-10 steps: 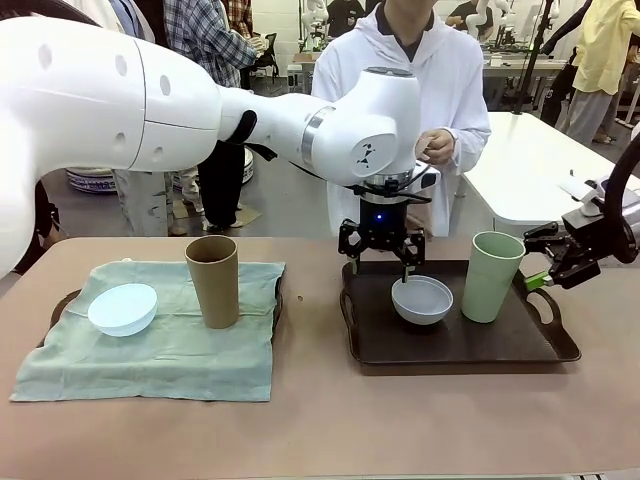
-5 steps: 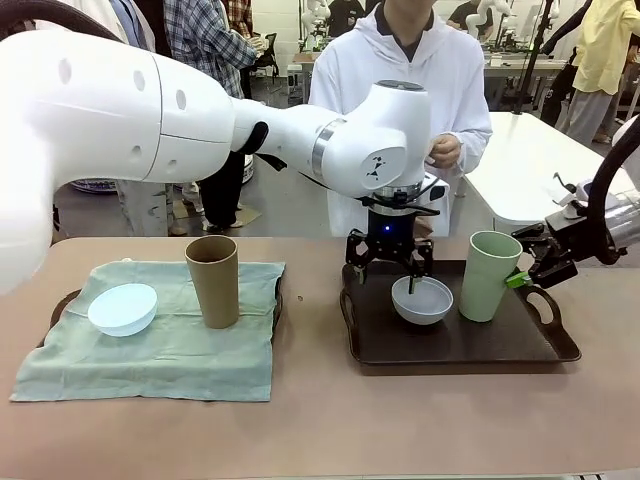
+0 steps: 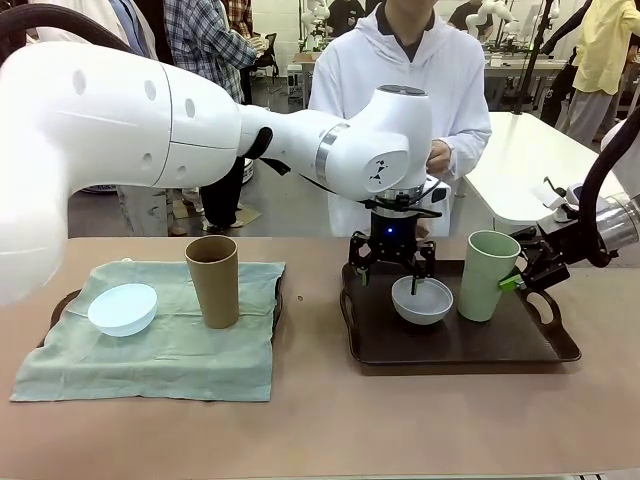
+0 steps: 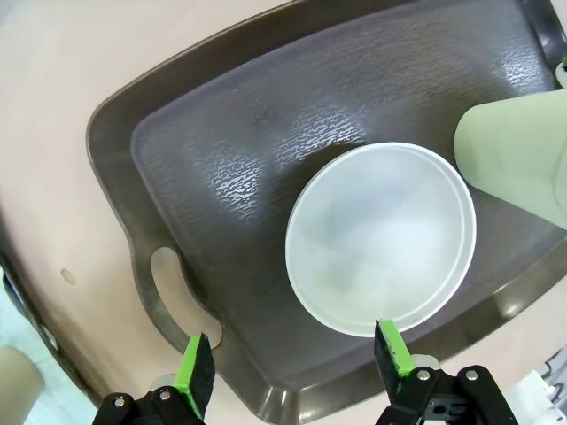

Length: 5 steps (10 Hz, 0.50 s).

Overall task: Set up a tray with a mat and arrange the tableware.
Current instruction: Pick up the Picnic Bowl and Reusable plastic cup from the Handle tray in front of the human's position and hold them in the air.

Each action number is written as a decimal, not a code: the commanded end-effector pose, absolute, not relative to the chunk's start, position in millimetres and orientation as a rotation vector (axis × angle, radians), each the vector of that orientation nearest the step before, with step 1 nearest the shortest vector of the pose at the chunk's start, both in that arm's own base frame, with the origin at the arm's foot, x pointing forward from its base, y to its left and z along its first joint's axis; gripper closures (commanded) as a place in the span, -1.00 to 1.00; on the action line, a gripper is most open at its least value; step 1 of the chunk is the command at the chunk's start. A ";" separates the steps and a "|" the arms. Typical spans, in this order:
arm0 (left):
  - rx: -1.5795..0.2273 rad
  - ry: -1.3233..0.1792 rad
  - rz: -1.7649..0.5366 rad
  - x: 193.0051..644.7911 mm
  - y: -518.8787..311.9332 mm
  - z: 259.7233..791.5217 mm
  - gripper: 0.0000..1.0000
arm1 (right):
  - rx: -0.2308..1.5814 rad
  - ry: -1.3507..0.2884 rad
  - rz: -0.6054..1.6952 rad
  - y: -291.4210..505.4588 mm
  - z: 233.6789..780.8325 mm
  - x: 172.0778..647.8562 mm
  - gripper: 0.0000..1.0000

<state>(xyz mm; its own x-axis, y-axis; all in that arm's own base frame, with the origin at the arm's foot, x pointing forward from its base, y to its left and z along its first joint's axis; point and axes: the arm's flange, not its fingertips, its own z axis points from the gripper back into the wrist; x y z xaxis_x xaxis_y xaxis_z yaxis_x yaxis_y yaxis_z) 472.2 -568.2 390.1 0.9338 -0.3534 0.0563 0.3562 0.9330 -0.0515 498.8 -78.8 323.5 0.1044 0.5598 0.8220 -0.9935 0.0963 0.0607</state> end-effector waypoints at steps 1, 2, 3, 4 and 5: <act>-0.058 -0.049 -0.367 469.5 -566.1 393.8 -0.90 | 0.752 -0.743 1.322 -80.0 326.3 497.9 -1.00; -0.061 -0.046 -0.363 472.2 -568.2 390.1 -0.90 | 0.751 -0.737 1.320 -78.8 323.5 498.8 -1.00; -0.040 -0.068 -0.331 475.2 -572.1 380.8 -0.90 | 0.743 -0.741 1.346 -71.5 318.2 501.9 -1.00; -0.037 -0.099 -0.296 477.0 -576.4 377.4 -0.90 | 0.750 -0.735 1.362 -64.8 314.2 503.3 -1.00; -0.052 -0.112 -0.263 479.1 -580.8 374.3 -0.90 | 0.748 -0.732 1.355 -59.7 310.1 505.2 -1.00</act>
